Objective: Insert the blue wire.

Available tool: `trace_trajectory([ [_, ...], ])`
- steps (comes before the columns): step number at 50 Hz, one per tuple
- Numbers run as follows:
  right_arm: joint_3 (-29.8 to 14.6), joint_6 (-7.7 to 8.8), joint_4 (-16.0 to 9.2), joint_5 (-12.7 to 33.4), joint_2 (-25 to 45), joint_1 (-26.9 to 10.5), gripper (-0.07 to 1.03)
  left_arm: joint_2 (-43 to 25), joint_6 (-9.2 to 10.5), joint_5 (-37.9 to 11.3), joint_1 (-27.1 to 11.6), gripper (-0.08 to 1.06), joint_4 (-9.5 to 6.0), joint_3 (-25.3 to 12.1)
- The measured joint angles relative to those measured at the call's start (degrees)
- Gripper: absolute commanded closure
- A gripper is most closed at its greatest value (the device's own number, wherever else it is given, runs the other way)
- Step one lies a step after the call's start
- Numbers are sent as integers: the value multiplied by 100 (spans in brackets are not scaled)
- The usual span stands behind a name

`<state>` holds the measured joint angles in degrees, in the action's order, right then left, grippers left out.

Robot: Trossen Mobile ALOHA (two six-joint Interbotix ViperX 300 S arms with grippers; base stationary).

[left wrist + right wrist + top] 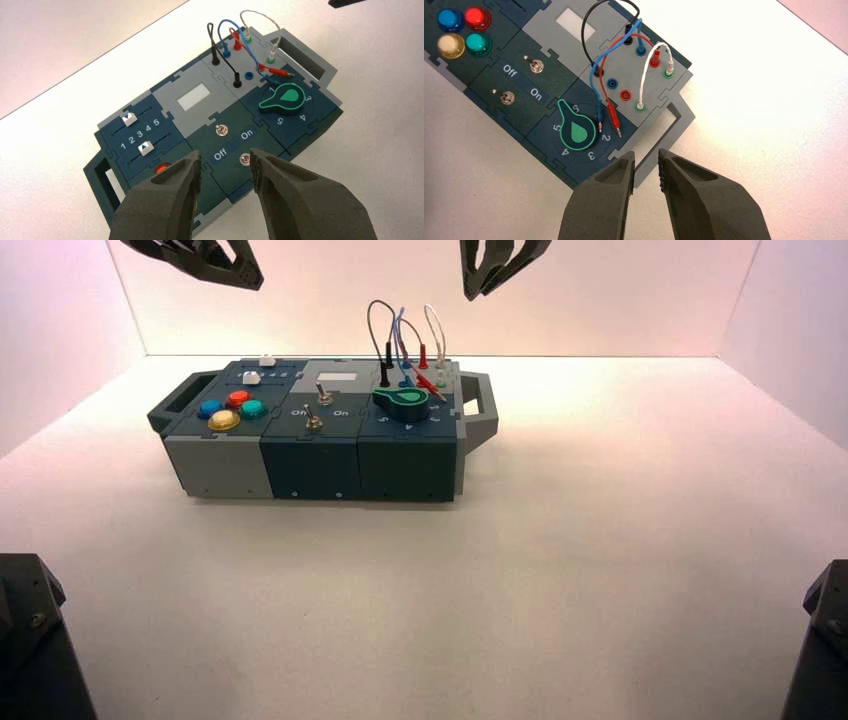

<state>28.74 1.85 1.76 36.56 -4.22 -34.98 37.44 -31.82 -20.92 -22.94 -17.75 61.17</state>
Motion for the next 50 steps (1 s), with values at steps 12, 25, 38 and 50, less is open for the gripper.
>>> trace_trajectory([
  [12,0,0,0,9,0,0,69,0,-9,0,-9,44,0,9],
  [25,0,0,9,202,18,0,67,9,-9,0,0,44,-9,9],
  [38,-35,9,26,642,88,-9,63,44,0,0,0,44,0,9],
  [50,-220,9,35,712,88,-299,63,158,9,-18,0,44,0,9],
])
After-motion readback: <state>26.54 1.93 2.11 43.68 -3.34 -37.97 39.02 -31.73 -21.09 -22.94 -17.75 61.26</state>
